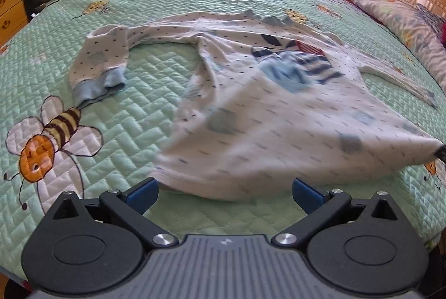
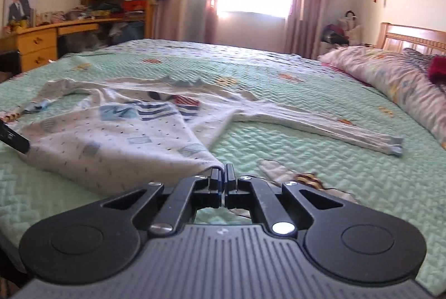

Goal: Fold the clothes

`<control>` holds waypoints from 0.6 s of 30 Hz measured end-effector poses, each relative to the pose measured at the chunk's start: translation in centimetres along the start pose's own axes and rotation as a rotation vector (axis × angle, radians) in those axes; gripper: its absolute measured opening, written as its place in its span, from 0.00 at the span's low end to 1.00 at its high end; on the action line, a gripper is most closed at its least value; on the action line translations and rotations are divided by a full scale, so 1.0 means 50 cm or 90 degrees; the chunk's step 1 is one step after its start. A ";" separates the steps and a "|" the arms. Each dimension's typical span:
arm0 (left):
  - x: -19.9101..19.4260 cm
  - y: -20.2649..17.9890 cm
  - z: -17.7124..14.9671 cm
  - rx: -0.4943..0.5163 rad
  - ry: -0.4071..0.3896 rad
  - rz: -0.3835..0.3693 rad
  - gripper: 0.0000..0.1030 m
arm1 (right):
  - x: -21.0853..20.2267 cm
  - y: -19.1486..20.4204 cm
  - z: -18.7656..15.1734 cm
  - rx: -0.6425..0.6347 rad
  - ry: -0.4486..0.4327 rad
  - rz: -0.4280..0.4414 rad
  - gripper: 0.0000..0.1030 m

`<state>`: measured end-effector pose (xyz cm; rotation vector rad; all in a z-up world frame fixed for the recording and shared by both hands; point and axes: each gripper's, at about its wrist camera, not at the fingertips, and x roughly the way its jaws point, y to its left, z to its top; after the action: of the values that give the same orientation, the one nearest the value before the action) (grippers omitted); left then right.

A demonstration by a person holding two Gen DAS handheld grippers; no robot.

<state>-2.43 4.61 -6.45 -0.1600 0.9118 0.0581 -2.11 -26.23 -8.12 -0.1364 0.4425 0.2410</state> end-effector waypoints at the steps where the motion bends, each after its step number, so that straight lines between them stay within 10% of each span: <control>1: 0.001 0.004 0.000 -0.004 0.002 0.003 0.99 | 0.005 -0.007 -0.002 0.004 0.005 -0.002 0.02; 12: -0.020 0.048 0.013 0.004 -0.043 0.054 0.99 | 0.031 -0.037 -0.025 0.066 0.061 0.031 0.09; 18: -0.018 0.011 -0.005 0.144 -0.037 0.054 0.99 | -0.004 -0.061 -0.060 0.163 0.058 0.054 0.24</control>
<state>-3.22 5.15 -5.96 0.0900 0.8601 0.0376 -2.69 -29.77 -10.49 0.1221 0.5669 0.2608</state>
